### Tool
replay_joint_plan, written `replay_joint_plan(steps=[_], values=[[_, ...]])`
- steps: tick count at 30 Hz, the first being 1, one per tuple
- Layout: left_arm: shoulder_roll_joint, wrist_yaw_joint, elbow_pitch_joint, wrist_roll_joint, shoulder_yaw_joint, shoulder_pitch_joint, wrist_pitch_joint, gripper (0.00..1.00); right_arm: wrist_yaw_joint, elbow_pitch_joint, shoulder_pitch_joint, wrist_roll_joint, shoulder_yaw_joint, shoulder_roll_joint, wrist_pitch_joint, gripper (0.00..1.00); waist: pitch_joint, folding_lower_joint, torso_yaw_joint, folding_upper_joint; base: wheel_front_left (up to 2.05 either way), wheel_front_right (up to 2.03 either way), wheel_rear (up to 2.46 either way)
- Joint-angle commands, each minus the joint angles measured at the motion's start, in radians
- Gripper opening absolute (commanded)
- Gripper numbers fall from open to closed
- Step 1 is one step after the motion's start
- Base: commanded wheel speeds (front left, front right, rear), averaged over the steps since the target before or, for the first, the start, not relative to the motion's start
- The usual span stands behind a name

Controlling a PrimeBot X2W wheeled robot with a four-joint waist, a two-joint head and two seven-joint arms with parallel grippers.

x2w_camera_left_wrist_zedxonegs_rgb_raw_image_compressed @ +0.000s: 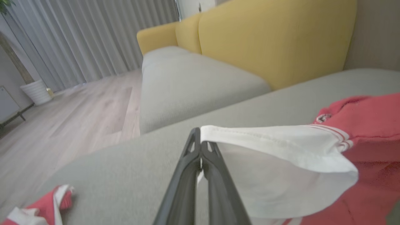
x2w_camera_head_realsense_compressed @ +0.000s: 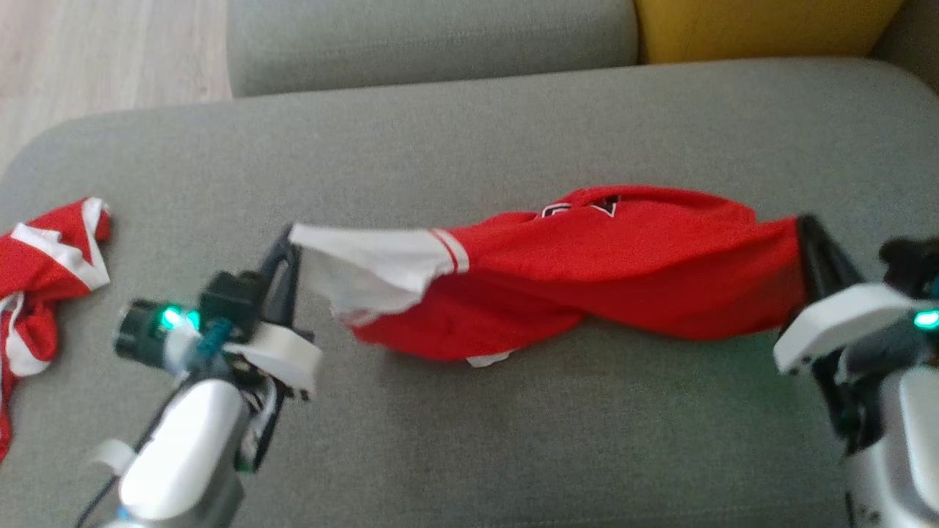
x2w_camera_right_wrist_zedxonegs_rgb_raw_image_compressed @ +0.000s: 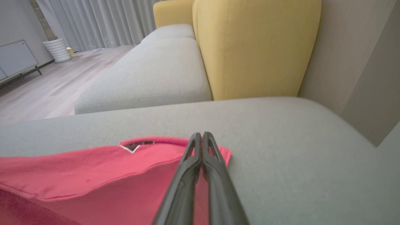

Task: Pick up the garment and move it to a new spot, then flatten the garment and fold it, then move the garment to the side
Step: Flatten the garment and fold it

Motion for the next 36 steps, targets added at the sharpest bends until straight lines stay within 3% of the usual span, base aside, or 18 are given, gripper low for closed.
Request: replay_joint_plan(steps=[1,9,16,24,28,31,36], values=[[0.045,0.010,-0.065,-0.007,0.058,-0.077,-0.006,0.00,0.007,-0.052,-0.076,-0.005,0.039,-0.040,-0.010,0.00,-0.029,0.0000,0.002,0.0000,0.00,0.00,0.00],[0.148,0.019,-0.347,-0.008,0.129,-0.182,0.108,0.00,0.007,-0.107,-0.255,0.049,0.178,-0.203,-0.015,0.00,-0.107,0.0000,-0.017,0.0000,0.00,0.00,0.00],[0.275,0.038,-0.568,0.014,0.210,-0.228,0.222,0.00,0.007,-0.179,-0.360,0.076,0.222,-0.304,0.046,0.00,-0.178,0.0000,-0.049,0.0000,0.00,0.00,0.00],[0.424,0.061,-0.819,0.015,0.315,-0.201,0.416,0.00,0.007,-0.420,-0.321,0.099,0.133,-0.347,0.261,0.00,-0.199,0.0000,-0.069,0.0000,0.00,0.00,0.00],[0.462,0.026,-0.831,-0.017,0.325,-0.226,0.476,0.00,0.007,-0.478,-0.322,0.106,0.102,-0.352,0.349,0.00,-0.165,0.0000,-0.070,0.0000,0.00,0.00,0.00],[0.453,0.000,-0.799,-0.040,0.308,-0.260,0.483,0.00,0.007,-0.464,-0.341,0.113,0.104,-0.350,0.377,0.00,-0.135,0.0000,-0.069,0.0000,0.00,0.00,0.00],[0.395,-0.098,-0.605,-0.070,0.226,-0.436,0.462,0.00,0.007,-0.323,-0.506,0.131,0.168,-0.326,0.385,0.00,-0.010,0.0000,-0.072,0.0000,0.00,0.00,0.00]])
